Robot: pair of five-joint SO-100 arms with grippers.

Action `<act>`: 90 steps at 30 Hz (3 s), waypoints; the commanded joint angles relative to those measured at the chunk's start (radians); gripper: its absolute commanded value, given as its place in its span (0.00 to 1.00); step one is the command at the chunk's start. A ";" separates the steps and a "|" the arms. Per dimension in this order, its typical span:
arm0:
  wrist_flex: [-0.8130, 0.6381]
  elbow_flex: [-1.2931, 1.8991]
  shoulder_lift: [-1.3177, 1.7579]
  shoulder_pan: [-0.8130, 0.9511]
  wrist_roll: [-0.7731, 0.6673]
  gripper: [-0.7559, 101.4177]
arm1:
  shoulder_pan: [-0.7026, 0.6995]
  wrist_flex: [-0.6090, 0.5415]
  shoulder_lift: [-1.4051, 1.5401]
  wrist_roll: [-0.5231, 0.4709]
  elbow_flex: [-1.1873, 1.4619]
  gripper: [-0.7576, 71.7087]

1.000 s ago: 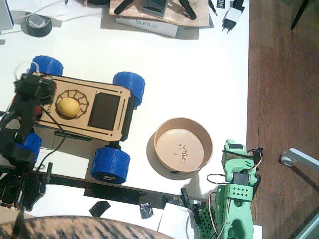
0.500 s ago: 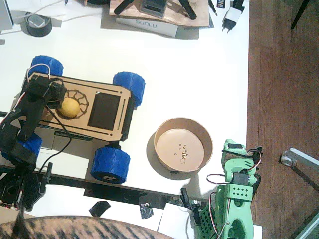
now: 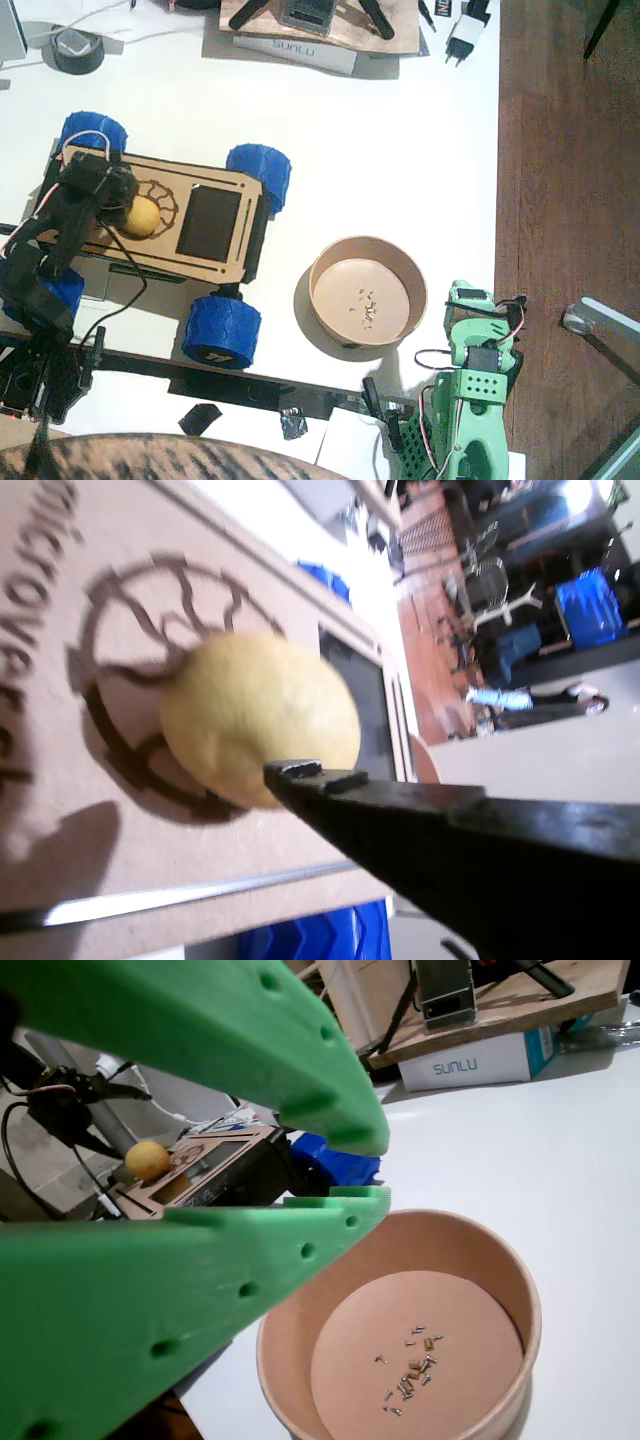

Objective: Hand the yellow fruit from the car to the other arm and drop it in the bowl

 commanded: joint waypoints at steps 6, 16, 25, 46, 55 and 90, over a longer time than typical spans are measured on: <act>-0.043 -0.041 -0.035 0.087 -0.003 0.56 | -0.006 -0.003 0.006 -0.006 -0.005 0.01; -0.046 -0.040 -0.097 0.089 -0.003 0.57 | -0.006 -0.002 0.006 -0.008 -0.005 0.01; -0.052 -0.040 -0.115 0.089 0.002 0.39 | -0.006 -0.002 0.006 -0.008 -0.005 0.01; -0.029 -0.052 -0.041 0.091 -0.003 0.01 | -0.006 -0.002 0.006 -0.011 -0.005 0.01; 0.281 -0.052 0.635 0.193 -0.072 0.01 | 0.002 -0.003 0.006 -0.015 -0.005 0.01; -0.273 0.526 0.960 0.911 -0.638 0.01 | -0.417 0.316 0.006 -0.463 -0.405 0.01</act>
